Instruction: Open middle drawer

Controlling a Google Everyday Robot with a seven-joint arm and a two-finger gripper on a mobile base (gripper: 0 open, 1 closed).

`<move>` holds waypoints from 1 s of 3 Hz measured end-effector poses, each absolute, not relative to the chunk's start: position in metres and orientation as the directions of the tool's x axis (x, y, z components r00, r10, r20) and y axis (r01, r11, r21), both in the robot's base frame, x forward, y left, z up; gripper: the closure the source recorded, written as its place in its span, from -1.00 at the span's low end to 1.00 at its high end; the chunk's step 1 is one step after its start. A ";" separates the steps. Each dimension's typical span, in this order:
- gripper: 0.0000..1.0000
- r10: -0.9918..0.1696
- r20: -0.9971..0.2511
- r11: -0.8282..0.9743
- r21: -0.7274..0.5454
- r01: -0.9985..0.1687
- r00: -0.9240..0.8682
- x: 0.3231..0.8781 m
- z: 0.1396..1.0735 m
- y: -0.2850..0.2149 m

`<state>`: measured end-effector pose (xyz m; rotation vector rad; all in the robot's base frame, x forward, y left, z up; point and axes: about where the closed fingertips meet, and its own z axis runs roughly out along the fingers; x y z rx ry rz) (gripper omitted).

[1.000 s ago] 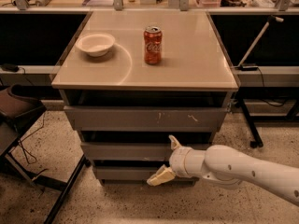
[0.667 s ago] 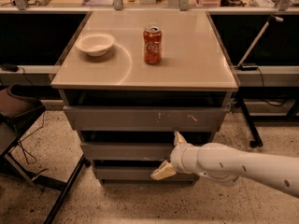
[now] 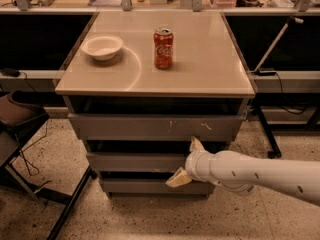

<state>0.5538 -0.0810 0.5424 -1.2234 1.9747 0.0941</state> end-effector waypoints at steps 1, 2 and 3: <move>-1.00 -0.693 -0.676 0.538 -0.254 -0.804 -0.250 0.552 0.511 -0.080; -1.00 -0.647 -0.686 0.564 -0.138 -0.814 -0.332 0.543 0.453 -0.087; -1.00 -0.620 -0.702 0.575 -0.103 -0.812 -0.350 0.556 0.428 -0.083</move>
Offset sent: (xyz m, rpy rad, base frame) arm -0.0228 -0.0169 -0.1592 0.1838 0.2849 -0.0377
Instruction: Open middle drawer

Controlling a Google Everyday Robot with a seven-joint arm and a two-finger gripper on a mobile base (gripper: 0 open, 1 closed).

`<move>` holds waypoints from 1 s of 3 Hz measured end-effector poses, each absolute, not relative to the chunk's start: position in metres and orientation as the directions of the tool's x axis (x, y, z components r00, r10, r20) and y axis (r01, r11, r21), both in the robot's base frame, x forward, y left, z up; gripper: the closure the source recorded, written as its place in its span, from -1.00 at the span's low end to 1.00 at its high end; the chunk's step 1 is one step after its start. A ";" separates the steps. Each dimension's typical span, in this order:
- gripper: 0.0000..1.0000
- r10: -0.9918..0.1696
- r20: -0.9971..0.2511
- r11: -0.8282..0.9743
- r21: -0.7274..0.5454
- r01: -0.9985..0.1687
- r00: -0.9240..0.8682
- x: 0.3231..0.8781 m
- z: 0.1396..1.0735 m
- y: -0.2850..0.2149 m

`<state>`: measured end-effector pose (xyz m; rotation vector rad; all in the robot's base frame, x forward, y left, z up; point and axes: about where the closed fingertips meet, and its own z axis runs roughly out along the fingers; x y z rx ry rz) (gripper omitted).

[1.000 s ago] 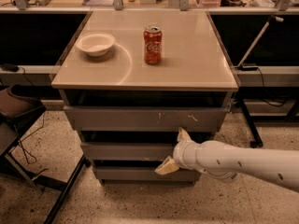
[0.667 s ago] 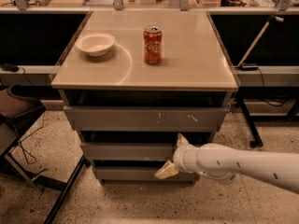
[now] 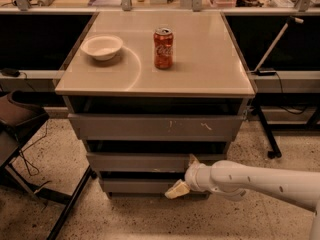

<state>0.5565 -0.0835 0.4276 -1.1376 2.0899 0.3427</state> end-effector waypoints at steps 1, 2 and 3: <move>-1.00 -0.618 -0.710 0.578 -0.119 -0.807 -0.338 0.563 0.430 -0.086; -1.00 -0.581 -0.758 0.628 -0.186 -0.756 -0.296 0.581 0.464 -0.091; -1.00 -0.541 -0.813 0.695 -0.286 -0.659 -0.217 0.598 0.511 -0.106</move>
Offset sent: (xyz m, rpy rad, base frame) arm 0.0737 -0.0360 0.1590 0.1091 -0.4696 -0.2621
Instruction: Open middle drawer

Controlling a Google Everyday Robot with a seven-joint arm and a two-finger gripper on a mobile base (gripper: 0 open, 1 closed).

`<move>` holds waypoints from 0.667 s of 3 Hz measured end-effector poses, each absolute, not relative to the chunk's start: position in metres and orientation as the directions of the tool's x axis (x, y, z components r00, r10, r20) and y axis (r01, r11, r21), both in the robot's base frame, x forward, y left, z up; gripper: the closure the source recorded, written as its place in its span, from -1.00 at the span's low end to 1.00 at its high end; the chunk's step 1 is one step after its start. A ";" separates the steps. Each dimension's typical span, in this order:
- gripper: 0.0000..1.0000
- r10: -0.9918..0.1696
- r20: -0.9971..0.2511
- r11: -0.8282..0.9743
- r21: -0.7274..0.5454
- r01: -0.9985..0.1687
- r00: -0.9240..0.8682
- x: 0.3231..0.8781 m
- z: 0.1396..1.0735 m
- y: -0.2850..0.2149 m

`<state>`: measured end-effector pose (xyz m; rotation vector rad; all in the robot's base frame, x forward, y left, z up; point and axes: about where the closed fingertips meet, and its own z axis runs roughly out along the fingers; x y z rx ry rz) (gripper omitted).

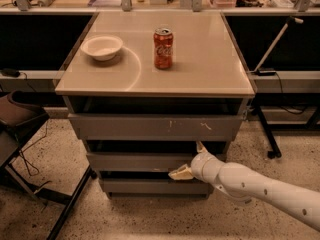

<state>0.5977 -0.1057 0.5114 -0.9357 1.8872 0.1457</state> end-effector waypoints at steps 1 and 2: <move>-1.00 -0.544 -0.809 0.696 -0.289 -0.658 -0.221 0.598 0.509 -0.103; -1.00 -0.565 -0.786 0.705 -0.301 -0.642 -0.252 0.610 0.491 -0.092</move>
Offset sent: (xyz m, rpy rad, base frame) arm 0.0390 0.0393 -0.0419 -0.1031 0.0268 -0.0730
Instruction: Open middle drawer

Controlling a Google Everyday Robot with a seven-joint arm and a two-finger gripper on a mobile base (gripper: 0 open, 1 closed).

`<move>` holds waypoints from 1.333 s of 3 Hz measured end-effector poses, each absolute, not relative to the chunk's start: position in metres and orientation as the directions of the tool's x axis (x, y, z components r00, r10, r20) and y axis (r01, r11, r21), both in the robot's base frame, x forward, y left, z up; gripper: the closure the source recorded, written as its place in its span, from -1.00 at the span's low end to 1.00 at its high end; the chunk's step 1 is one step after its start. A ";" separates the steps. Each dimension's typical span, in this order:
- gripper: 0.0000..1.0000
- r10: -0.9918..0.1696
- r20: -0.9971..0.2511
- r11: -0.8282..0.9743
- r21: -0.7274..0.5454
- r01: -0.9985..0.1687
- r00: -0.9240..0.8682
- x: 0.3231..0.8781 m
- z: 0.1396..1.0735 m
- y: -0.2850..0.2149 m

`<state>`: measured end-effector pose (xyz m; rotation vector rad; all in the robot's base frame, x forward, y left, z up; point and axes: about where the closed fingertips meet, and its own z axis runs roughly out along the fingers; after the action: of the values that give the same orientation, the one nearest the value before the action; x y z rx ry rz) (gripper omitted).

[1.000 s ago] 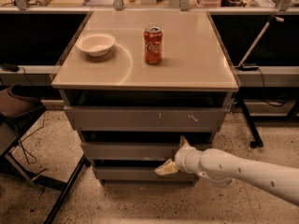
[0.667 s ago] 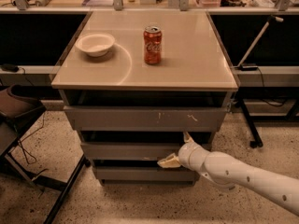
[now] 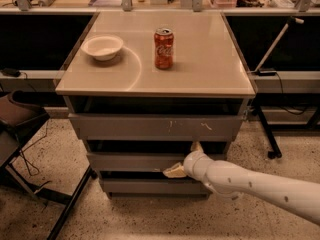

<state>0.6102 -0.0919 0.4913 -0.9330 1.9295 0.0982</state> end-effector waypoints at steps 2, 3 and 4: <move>-1.00 -0.598 -0.762 0.692 -0.336 -0.639 -0.247 0.613 0.484 -0.087; -1.00 -0.588 -0.772 0.682 -0.312 -0.662 -0.243 0.611 0.482 -0.083; -1.00 -0.561 -0.783 0.656 -0.222 -0.721 -0.269 0.610 0.465 -0.068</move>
Offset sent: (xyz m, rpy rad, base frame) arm 0.0034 0.0053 -0.0072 -0.0432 -0.0074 -0.0012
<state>0.6099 -0.0685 0.4655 -1.0021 1.9584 0.2208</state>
